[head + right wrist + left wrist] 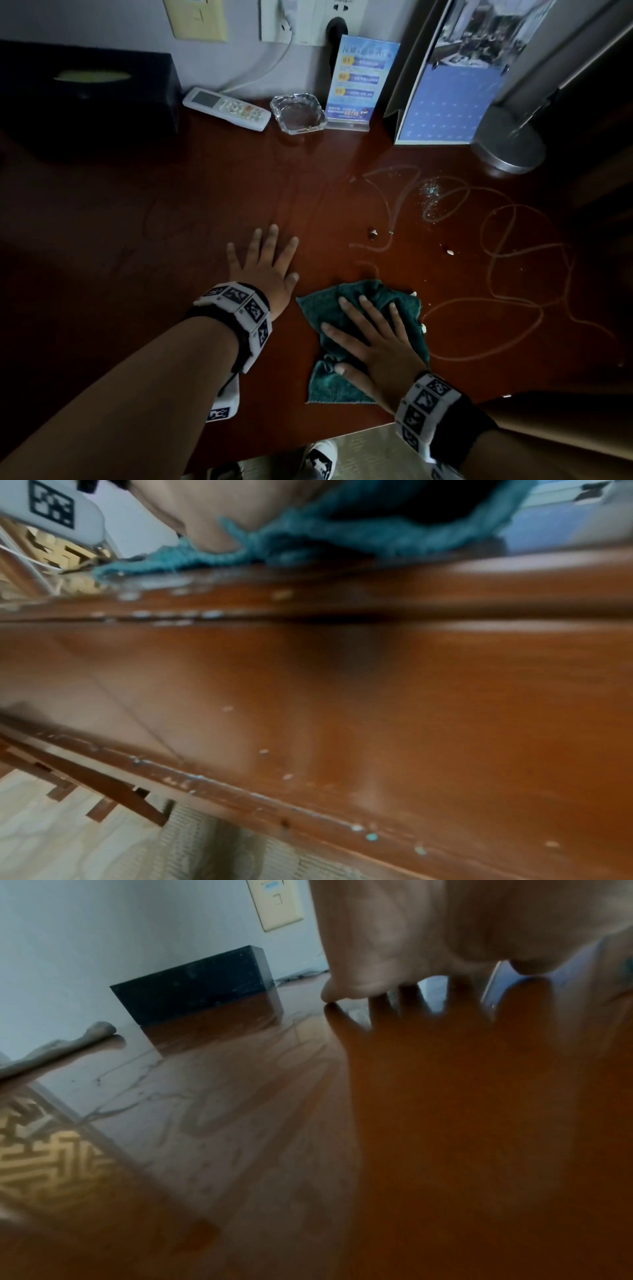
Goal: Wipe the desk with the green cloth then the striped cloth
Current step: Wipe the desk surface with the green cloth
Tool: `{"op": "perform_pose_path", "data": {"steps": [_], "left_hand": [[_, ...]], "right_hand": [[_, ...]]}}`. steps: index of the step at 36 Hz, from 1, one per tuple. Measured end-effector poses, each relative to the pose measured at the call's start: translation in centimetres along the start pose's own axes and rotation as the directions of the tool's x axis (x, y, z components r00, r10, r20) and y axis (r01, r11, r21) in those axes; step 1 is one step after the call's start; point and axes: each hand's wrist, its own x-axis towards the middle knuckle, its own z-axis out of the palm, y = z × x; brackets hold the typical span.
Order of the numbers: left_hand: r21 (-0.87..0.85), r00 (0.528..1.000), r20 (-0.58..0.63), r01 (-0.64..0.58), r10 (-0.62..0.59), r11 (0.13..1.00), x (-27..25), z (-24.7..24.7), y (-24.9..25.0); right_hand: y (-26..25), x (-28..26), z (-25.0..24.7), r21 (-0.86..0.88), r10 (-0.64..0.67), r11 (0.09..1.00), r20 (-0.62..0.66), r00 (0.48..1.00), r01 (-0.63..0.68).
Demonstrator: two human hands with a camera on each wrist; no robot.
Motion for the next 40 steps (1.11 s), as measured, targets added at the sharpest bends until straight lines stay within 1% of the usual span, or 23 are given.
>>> {"op": "perform_pose_path", "data": {"steps": [6, 13, 14, 17, 20, 23, 29, 32, 36, 38, 40], "left_hand": [[0.013, 1.000, 0.019, -0.014, 0.014, 1.000, 0.5, 0.5, -0.5], [0.006, 0.999, 0.039, -0.018, 0.017, 1.000, 0.8, 0.7, -0.6], [0.003, 0.999, 0.042, -0.021, 0.021, 1.000, 0.9, 0.7, -0.6], [-0.002, 0.999, 0.039, -0.029, 0.029, 1.000, 0.8, 0.7, -0.7], [-0.005, 0.999, 0.032, -0.029, 0.029, 1.000, 0.8, 0.7, -0.7], [-0.005, 0.999, 0.028, -0.026, 0.026, 1.000, 0.8, 0.7, -0.6], [0.007, 0.999, 0.045, -0.021, 0.021, 1.000, 0.7, 0.5, -0.6], [0.005, 0.998, 0.060, -0.020, 0.019, 1.000, 0.7, 0.4, -0.6], [0.019, 0.997, 0.073, -0.016, 0.014, 1.000, 0.7, 0.3, -0.6], [0.018, 0.997, 0.073, -0.014, 0.013, 1.000, 0.7, 0.3, -0.5], [0.017, 0.997, 0.074, -0.015, 0.014, 1.000, 0.7, 0.3, -0.5]], "right_hand": [[2.6, 0.0, -0.4, -0.013, 0.046, 0.999, 0.015, 0.999, -0.046], [5.1, -0.2, -1.2, 0.031, 0.171, 0.985, 0.033, 0.985, -0.172], [5.3, -0.2, -1.2, 0.047, 0.196, 0.979, 0.038, 0.980, -0.197], [5.2, -0.2, -1.1, 0.090, 0.260, 0.962, -0.017, 0.965, -0.257], [4.3, -0.5, -1.2, 0.105, 0.272, 0.957, 0.013, 0.962, -0.272], [3.0, -1.1, -1.4, 0.029, 0.218, 0.975, 0.037, 0.975, -0.219], [1.0, -0.8, -1.7, -0.115, 0.020, 0.993, 0.028, 0.999, -0.016], [0.4, 0.4, -1.5, -0.102, -0.052, 0.993, 0.096, 0.994, 0.062], [0.4, 2.3, -1.6, -0.057, -0.135, 0.988, 0.134, 0.982, 0.144], [0.4, 3.4, -1.9, -0.035, -0.142, 0.988, 0.128, 0.982, 0.148], [0.3, 4.4, -2.4, -0.018, -0.115, 0.993, 0.137, 0.984, 0.118]]}}
